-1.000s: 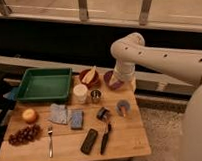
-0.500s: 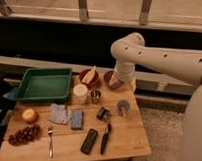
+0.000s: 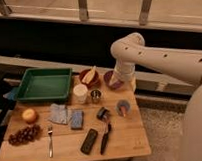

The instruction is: Place sponge in metal cup

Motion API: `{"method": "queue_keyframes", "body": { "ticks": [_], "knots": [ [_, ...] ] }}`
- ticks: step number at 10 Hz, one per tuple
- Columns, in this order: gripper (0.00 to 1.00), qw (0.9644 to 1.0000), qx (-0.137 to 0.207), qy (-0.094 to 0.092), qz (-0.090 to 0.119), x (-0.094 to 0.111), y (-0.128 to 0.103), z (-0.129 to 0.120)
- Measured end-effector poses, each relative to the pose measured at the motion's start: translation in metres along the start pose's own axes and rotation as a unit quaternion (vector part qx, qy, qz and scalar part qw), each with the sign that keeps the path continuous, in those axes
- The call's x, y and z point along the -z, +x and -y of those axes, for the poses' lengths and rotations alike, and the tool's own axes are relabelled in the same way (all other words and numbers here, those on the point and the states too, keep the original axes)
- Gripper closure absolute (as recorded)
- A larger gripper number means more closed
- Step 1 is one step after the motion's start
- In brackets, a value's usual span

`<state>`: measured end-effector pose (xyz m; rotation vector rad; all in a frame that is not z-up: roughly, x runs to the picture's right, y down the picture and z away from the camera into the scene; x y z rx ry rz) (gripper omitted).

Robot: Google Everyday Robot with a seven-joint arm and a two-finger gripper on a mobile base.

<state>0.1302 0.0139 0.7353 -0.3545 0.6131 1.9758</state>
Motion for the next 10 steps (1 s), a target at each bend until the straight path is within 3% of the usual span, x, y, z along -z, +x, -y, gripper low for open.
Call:
{"method": "queue_keyframes", "body": {
  "ticks": [5, 7, 8, 10],
  "knots": [
    [0.26, 1.0000, 0.000, -0.001, 0.001, 0.001, 0.000, 0.001],
    [0.26, 0.9998, 0.010, -0.014, -0.001, 0.008, 0.000, 0.000],
    [0.26, 0.9997, 0.020, -0.015, 0.000, 0.013, 0.002, -0.004],
    [0.26, 0.9987, 0.046, -0.020, -0.004, 0.011, 0.013, -0.033]
  ]
}}
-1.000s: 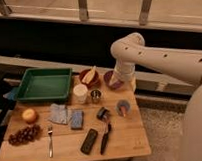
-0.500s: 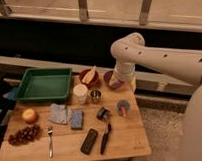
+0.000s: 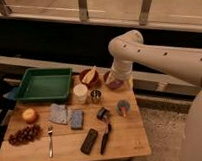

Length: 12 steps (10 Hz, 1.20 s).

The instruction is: Place sponge in metal cup

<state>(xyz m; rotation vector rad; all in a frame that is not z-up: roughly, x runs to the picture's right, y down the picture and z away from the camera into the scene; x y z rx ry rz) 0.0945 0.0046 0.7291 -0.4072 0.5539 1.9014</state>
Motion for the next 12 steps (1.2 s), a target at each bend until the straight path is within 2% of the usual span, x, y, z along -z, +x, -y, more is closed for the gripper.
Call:
{"method": "queue_keyframes", "body": {
  "ticks": [3, 4, 5, 6, 9, 12],
  "knots": [
    [0.26, 0.9989, 0.045, 0.001, -0.017, -0.021, 0.017, -0.060],
    [0.26, 0.9971, 0.071, 0.005, -0.029, -0.035, 0.033, -0.083],
    [0.26, 0.9952, 0.090, 0.008, -0.037, -0.041, 0.045, -0.093],
    [0.26, 0.9943, 0.098, 0.006, -0.041, -0.043, 0.051, -0.099],
    [0.26, 0.9944, 0.098, 0.010, -0.039, -0.043, 0.049, -0.095],
    [0.26, 0.9928, 0.110, 0.004, -0.048, -0.047, 0.050, -0.103]
  ]
}}
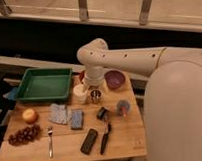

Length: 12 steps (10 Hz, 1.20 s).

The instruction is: Place sponge in metal cup

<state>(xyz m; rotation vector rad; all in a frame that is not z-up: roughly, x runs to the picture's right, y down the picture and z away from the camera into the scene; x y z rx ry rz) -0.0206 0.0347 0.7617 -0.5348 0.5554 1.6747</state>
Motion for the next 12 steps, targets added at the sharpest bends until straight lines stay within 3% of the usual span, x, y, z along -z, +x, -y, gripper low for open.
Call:
{"method": "queue_keyframes", "body": {
  "ticks": [3, 7, 12],
  "knots": [
    [0.26, 0.9988, 0.025, -0.027, -0.032, -0.027, 0.006, -0.047],
    [0.26, 0.9945, 0.042, -0.053, -0.079, -0.055, 0.028, -0.065],
    [0.26, 0.9834, 0.083, -0.086, -0.137, -0.084, 0.064, -0.105]
  ]
}}
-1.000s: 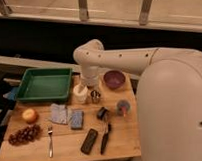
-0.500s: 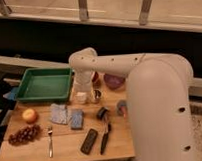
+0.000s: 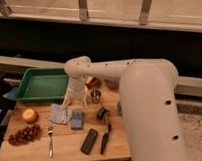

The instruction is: Place sponge in metal cup

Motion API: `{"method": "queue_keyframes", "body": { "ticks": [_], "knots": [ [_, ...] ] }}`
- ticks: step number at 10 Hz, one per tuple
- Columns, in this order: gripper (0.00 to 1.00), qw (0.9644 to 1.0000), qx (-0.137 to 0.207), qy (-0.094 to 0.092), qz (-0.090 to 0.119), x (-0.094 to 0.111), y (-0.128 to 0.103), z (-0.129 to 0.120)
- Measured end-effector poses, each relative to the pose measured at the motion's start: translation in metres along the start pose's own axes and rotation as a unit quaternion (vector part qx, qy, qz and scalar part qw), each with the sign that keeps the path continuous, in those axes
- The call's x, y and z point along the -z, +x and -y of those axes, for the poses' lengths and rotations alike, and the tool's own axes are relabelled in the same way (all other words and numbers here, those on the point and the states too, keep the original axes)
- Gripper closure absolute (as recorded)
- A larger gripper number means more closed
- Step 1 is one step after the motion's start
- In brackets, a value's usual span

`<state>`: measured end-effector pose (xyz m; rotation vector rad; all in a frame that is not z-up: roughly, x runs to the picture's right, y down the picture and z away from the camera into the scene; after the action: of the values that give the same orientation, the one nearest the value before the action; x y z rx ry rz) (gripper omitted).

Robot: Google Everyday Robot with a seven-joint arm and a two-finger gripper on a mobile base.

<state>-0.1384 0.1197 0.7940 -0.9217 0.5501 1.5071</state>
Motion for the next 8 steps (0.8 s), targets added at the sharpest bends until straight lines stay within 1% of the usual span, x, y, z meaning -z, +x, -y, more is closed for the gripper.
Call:
{"method": "queue_keyframes", "body": {
  "ticks": [2, 4, 5, 7, 8],
  "knots": [
    [0.26, 1.0000, -0.003, 0.002, 0.001, 0.002, -0.001, 0.005],
    [0.26, 1.0000, -0.001, 0.001, 0.000, 0.001, -0.001, 0.002],
    [0.26, 1.0000, -0.006, 0.002, -0.007, -0.002, -0.003, 0.005],
    [0.26, 0.9996, -0.013, 0.003, -0.025, -0.021, -0.007, 0.005],
    [0.26, 0.9993, -0.021, 0.003, -0.032, -0.028, -0.010, 0.011]
  ]
}}
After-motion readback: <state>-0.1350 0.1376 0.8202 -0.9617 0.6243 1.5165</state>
